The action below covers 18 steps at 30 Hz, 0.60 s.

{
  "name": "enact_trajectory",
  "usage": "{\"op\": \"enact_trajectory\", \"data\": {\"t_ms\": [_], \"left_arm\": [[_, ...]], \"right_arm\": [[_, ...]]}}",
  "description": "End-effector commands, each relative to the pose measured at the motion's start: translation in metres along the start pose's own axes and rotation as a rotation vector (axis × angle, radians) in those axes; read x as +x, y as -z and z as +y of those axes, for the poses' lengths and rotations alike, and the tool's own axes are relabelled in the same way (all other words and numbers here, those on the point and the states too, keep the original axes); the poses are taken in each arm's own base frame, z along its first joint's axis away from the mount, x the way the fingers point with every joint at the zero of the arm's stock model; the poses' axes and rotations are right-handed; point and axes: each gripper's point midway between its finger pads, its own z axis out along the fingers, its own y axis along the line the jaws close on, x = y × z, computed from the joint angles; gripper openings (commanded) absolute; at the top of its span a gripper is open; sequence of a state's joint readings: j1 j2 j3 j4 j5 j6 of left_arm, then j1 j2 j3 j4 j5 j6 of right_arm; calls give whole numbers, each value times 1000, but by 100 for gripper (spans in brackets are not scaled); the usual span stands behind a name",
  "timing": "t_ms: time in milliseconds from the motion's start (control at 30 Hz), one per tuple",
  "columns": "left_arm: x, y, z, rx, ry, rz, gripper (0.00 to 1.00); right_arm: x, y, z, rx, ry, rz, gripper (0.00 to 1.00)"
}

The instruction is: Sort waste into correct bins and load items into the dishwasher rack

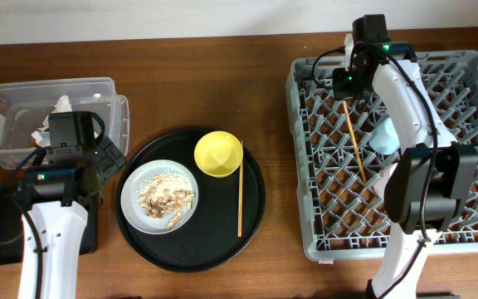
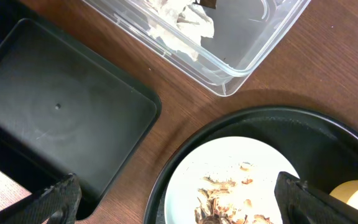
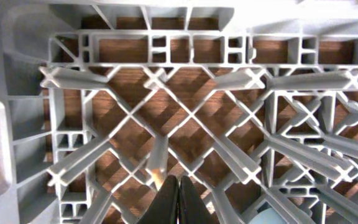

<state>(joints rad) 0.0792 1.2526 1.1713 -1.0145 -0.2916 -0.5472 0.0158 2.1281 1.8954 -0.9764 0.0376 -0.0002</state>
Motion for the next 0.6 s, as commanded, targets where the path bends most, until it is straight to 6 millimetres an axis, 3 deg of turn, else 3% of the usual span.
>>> {"op": "enact_trajectory", "data": {"t_ms": [0,367,567], "left_arm": [[-4,5,1,7,15,-15,99],[-4,5,1,7,15,-16,99],[-4,5,1,7,15,-16,99]], "right_arm": [[-3,3,-7,-7,-18,-4,4],[-6,6,21,-164,58,-23,4],[-7,4,21,-165,59,-28,4]]}}
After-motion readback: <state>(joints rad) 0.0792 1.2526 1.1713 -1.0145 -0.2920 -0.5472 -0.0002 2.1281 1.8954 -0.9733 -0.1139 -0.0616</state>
